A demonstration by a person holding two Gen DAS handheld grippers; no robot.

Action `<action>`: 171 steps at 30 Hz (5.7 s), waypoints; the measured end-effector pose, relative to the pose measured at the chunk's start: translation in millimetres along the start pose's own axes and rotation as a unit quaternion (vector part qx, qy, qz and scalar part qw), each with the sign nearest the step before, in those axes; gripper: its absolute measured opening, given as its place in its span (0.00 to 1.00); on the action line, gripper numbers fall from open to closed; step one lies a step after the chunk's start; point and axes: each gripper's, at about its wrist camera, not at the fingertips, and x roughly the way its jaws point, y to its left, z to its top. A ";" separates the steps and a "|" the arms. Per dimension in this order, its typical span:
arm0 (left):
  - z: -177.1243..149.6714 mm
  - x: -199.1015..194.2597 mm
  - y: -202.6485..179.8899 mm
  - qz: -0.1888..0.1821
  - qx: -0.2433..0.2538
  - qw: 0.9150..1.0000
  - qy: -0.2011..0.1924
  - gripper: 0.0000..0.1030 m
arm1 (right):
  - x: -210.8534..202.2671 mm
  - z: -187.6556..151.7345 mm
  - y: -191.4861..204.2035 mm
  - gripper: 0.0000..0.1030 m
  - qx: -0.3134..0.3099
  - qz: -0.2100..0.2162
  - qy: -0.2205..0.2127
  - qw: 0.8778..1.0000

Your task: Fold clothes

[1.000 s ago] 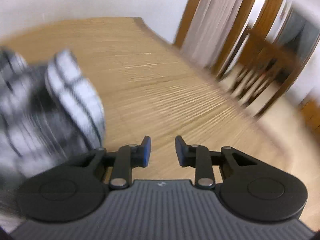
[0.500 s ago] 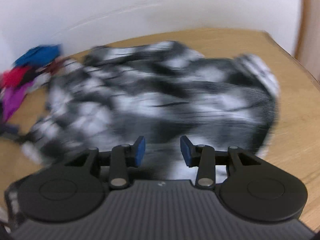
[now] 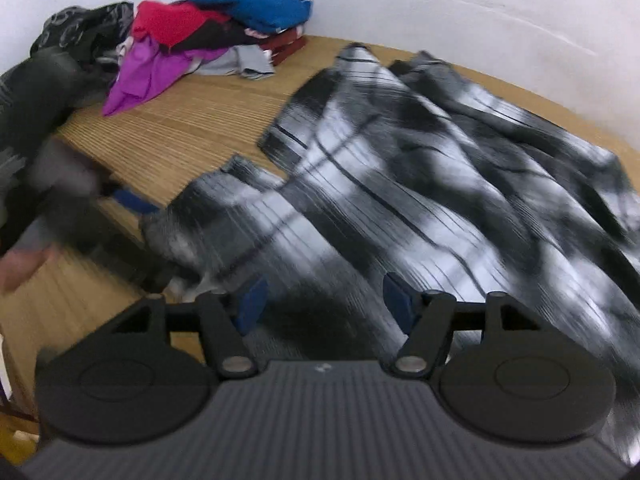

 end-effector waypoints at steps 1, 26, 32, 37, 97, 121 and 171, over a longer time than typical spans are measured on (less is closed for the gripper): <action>-3.7 -1.8 3.4 0.001 -0.005 1.000 0.000 0.83 | 11.8 8.2 3.1 0.65 -0.005 -0.001 0.003 1.000; -52.3 -27.8 58.6 0.037 -0.111 0.993 -0.005 0.84 | -13.9 40.7 48.7 0.03 -0.001 0.217 -0.017 0.976; -50.8 -35.9 58.8 0.037 -0.107 0.993 -0.015 0.84 | -32.9 23.5 97.6 0.28 -0.124 0.124 -0.048 0.983; -18.2 -39.7 52.6 0.005 -0.045 0.997 -0.069 0.84 | -13.7 15.6 78.4 0.55 -0.122 -0.010 -0.042 0.992; -23.5 -84.6 -12.9 -0.054 -0.036 0.994 -0.091 0.69 | -118.9 -41.6 49.4 0.65 -0.077 -0.062 -0.069 0.993; -24.7 -24.5 -55.8 0.061 -0.106 0.992 0.020 0.86 | -143.5 -220.7 -215.2 0.07 0.615 -0.043 -0.023 0.787; 26.6 -39.7 71.2 0.028 0.005 0.999 -0.020 0.83 | -82.0 -99.5 -5.2 0.34 0.202 -0.169 0.124 0.957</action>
